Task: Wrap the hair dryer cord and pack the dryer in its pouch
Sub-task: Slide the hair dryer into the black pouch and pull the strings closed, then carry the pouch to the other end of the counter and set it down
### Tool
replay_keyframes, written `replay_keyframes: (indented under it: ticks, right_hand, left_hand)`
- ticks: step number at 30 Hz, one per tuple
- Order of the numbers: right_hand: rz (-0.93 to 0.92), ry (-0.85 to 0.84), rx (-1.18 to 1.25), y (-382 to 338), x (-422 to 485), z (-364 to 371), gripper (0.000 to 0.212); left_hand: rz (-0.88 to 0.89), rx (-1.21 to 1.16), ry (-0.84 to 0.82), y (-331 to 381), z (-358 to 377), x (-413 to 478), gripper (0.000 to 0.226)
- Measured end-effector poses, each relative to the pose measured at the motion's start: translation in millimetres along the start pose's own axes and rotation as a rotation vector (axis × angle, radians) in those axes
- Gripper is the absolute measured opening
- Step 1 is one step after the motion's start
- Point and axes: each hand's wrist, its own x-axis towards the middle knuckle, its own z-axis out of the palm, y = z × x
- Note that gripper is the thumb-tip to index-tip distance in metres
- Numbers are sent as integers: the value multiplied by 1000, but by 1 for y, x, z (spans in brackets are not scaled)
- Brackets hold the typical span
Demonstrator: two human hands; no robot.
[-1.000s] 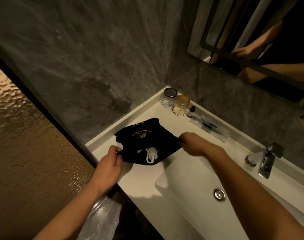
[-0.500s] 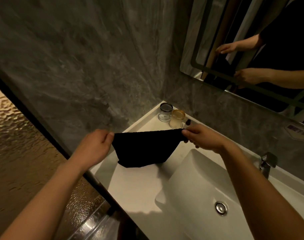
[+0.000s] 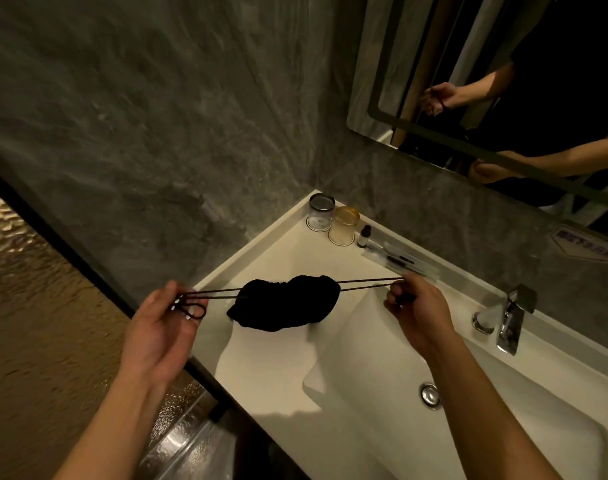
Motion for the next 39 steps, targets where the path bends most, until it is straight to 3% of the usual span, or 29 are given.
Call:
replay_keyframes:
  ticks: [2,5,8,11,14,17,20,24,26,29,32,35,39]
  right_hand:
    - [61,117,232,6,-1,-10,17]
    - [130,132,544,10,-1,-27,21]
    - [122,141,707,13,-6,-37,16]
    - [118,164,690,21,-10,-43,31]
    - [171,145,476,36,-11,-48,32]
    - [210,122,37,54,-17,-46,26]
    - [182,76,-337,78,-25,-37,22]
    - [150,-7,-603,109,-27,-20,11]
    - [179,-43,-711,122,-23,-8,21]
    - [246,-96,-814,135,-13,11,73]
    - [303,-166,-820,152,4,21,111]
    - [247,-165,-951,158,10,34,110]
    - [123,-41,-1078,163,6,46,71]
  left_hand:
    - [-44,-156,16,-6,-9,-3,34]
    - [-96,-240,48,-8,-25,-7,30]
    - [-95,-147,57,-6,-40,-9,31]
    - [-98,48,71,-14,-44,-13,39]
    - [-128,400,69,-35,-48,-22,45]
    - [-166,823,38,-63,-54,-35,36]
    - [-171,1068,75,-91,-57,-42,27]
    - [-199,1093,179,-114,-54,-41,24]
    - [-283,1059,208,-118,-45,-38,41]
    - [-357,1016,204,-129,-42,-20,93]
    - [-398,1086,298,-138,-34,-6,107]
    - [-339,1189,322,-145,-13,3,88]
    - [-340,1273,296,-154,-12,18,67]
